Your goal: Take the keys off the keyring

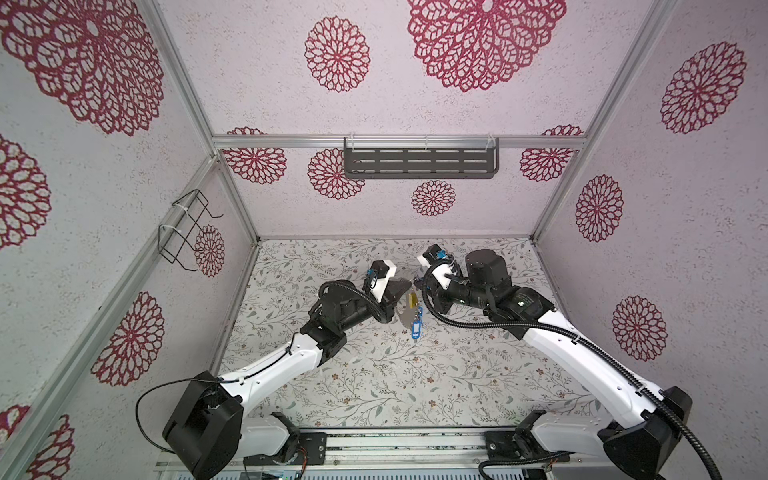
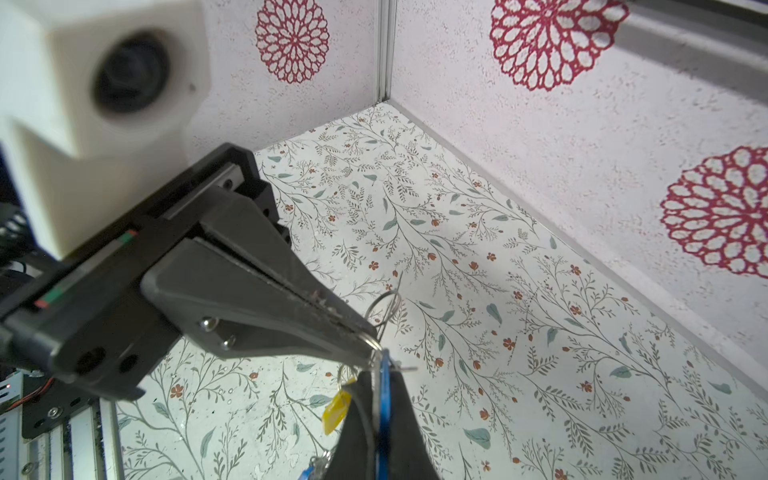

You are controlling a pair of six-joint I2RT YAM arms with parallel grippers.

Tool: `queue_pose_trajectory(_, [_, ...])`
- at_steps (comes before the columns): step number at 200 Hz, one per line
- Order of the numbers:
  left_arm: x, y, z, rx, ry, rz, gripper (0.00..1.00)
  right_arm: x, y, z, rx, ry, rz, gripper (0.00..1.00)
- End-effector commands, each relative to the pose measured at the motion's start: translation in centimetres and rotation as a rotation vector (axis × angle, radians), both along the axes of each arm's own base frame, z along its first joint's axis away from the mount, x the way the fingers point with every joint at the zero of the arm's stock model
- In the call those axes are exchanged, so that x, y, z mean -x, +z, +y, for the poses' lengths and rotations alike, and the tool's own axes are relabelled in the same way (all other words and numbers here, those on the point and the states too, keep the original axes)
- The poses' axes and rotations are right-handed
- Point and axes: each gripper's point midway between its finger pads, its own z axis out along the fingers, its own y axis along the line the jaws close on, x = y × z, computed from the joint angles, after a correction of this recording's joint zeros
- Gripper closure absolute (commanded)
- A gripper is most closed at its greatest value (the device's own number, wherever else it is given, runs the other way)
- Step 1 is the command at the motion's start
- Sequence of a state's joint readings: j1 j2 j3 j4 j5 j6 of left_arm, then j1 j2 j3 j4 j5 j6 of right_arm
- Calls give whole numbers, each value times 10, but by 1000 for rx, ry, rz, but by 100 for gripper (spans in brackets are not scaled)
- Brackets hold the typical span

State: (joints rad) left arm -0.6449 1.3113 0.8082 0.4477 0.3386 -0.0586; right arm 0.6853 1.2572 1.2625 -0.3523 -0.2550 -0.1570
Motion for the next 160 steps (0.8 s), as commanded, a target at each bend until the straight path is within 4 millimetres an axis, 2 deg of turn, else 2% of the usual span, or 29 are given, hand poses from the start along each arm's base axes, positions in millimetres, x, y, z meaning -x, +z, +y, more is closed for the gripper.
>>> queue_pose_trajectory(1, [8,-43,4,-276,-58,-61,100,14,62,1,-107,29,-160,100])
queue_pose_trajectory(31, [2,-55,16,-397,-10,-72,100,12,50,-14,-29,-29,-131,100])
queue_pose_trajectory(70, [-2,-74,20,-493,-8,-64,100,26,47,-2,-23,62,-23,100])
queue_pose_trajectory(98, [-2,-79,21,-517,-11,-78,100,34,60,4,-65,114,-16,100])
queue_pose_trajectory(141, [4,-85,12,-514,-62,-69,100,41,86,16,-134,184,-19,100])
queue_pose_trajectory(160, [4,-89,9,-516,-67,-60,100,44,91,22,-162,216,-7,100])
